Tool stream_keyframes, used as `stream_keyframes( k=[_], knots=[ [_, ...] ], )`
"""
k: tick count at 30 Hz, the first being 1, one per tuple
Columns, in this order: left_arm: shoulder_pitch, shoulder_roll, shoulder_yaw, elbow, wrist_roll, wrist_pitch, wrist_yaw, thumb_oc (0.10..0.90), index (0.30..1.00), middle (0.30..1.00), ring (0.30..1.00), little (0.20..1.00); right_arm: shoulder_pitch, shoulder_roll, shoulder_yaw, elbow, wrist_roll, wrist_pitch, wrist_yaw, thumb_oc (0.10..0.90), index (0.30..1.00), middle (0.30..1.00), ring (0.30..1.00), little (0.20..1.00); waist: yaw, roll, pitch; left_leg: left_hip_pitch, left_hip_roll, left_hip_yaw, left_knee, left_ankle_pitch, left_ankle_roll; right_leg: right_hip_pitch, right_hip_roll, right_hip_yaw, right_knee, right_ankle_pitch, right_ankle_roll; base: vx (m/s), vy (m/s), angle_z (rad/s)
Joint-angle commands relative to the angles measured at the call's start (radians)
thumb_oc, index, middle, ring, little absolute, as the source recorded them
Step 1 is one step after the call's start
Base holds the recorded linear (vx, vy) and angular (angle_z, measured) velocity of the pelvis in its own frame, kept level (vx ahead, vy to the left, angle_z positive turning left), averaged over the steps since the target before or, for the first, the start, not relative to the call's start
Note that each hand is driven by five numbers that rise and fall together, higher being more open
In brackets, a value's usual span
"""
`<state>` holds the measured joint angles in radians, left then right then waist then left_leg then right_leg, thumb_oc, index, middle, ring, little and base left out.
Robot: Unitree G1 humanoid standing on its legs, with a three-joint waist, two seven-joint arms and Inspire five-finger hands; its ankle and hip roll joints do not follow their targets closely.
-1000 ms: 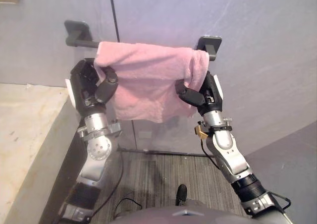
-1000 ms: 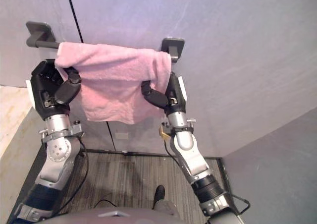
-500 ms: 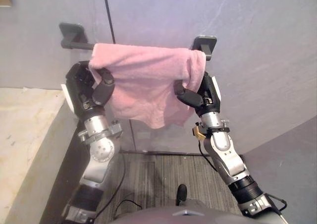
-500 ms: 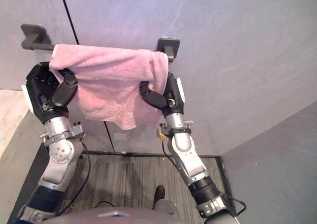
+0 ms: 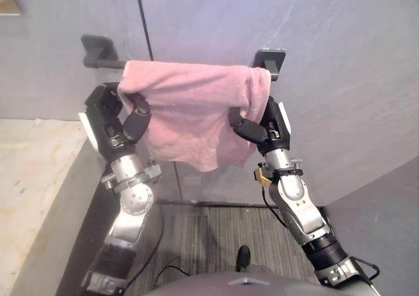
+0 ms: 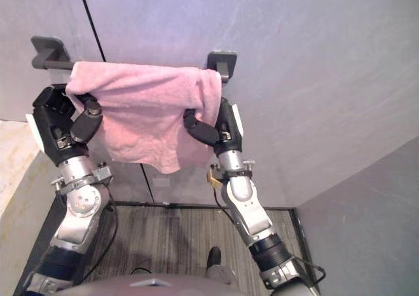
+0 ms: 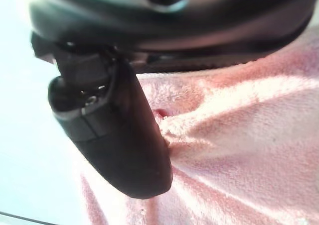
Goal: Organize the bathroom.
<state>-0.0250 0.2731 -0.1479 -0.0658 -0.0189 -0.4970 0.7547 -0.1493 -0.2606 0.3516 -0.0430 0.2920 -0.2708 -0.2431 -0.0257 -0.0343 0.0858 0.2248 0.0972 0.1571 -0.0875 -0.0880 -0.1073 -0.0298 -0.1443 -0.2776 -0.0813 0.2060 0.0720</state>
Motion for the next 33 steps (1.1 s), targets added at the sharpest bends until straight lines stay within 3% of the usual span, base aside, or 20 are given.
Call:
stream_keyframes(
  k=[1,2,3,19,20,21,22,28,33],
  knots=[
    [0.158,0.075,0.274,0.032,-0.045,-0.024,0.181,0.400,0.300,0.300,0.300,0.300,0.084,-0.047,-0.164,0.038,0.049,-0.041,-0.061,0.428,0.342,0.342,0.342,0.342,0.046,-0.018,0.012,-0.063,-0.125,0.022,0.000,-0.016,0.109,0.116,-0.010,-0.032,0.031,-0.194,0.111,0.00,0.000,0.00],
    [0.160,0.075,0.275,0.037,-0.046,-0.023,0.175,0.400,0.300,0.300,0.300,0.300,0.084,-0.049,-0.164,0.041,0.050,-0.040,-0.057,0.569,0.554,0.554,0.554,0.554,0.045,-0.018,0.011,-0.063,-0.125,0.022,0.000,-0.016,0.108,0.115,-0.010,-0.032,0.032,-0.193,0.112,0.00,0.000,0.00],
    [0.160,0.076,0.276,0.039,-0.052,-0.018,0.162,0.400,0.300,0.300,0.300,0.300,0.083,-0.049,-0.162,0.041,0.052,-0.033,-0.056,0.800,0.900,0.900,0.900,0.900,0.045,-0.017,0.011,-0.063,-0.126,0.023,0.000,-0.016,0.109,0.115,-0.010,-0.032,0.031,-0.193,0.112,0.00,0.000,0.00],
    [0.149,0.074,0.251,0.048,-0.110,-0.018,0.054,0.409,0.314,0.314,0.314,0.314,0.130,-0.064,-0.185,0.091,0.004,-0.016,-0.055,0.800,0.900,0.900,0.900,0.900,0.022,-0.023,0.012,-0.068,-0.125,0.037,0.000,-0.015,0.110,0.096,-0.013,-0.013,0.033,-0.179,0.121,-0.01,0.000,-0.01],
    [0.148,0.074,0.251,0.047,-0.115,-0.014,0.046,0.444,0.366,0.366,0.366,0.366,0.134,-0.064,-0.188,0.095,0.001,-0.013,-0.056,0.800,0.900,0.900,0.900,0.900,0.020,-0.023,0.012,-0.068,-0.124,0.037,0.000,-0.016,0.110,0.095,-0.013,-0.012,0.033,-0.179,0.122,0.00,0.000,0.00],
    [0.149,0.074,0.252,0.049,-0.122,-0.010,0.037,0.579,0.568,0.568,0.568,0.568,0.148,-0.065,-0.198,0.110,-0.004,-0.012,-0.051,0.800,0.900,0.900,0.900,0.900,0.014,-0.023,0.014,-0.068,-0.124,0.041,0.000,-0.016,0.110,0.092,-0.014,-0.009,0.035,-0.177,0.124,0.00,0.000,0.00],
    [0.148,0.074,0.253,0.050,-0.130,-0.006,0.026,0.800,0.900,0.900,0.900,0.900,0.159,-0.065,-0.203,0.116,-0.006,-0.006,-0.050,0.800,0.900,0.900,0.900,0.900,0.009,-0.023,0.015,-0.068,-0.124,0.043,0.000,-0.016,0.111,0.090,-0.014,-0.006,0.036,-0.175,0.125,0.00,0.000,0.00],
    [0.153,0.075,0.255,0.071,-0.181,0.023,-0.027,0.800,0.900,0.900,0.900,0.900,0.209,-0.062,-0.228,0.169,-0.011,0.006,-0.029,0.800,0.900,0.900,0.900,0.900,-0.009,-0.021,0.019,-0.068,-0.123,0.051,0.000,-0.016,0.111,0.083,-0.012,0.006,0.040,-0.173,0.129,0.00,0.000,0.00],
    [0.157,0.065,0.232,0.148,-0.255,0.122,-0.104,0.800,0.900,0.900,0.900,0.900,0.242,-0.049,-0.231,0.308,-0.049,0.050,-0.044,0.800,0.900,0.900,0.900,0.900,-0.021,-0.017,0.022,-0.071,-0.123,0.059,0.000,-0.015,0.109,0.082,-0.010,0.009,0.034,-0.169,0.131,-0.03,-0.006,-0.01]
  ],
)
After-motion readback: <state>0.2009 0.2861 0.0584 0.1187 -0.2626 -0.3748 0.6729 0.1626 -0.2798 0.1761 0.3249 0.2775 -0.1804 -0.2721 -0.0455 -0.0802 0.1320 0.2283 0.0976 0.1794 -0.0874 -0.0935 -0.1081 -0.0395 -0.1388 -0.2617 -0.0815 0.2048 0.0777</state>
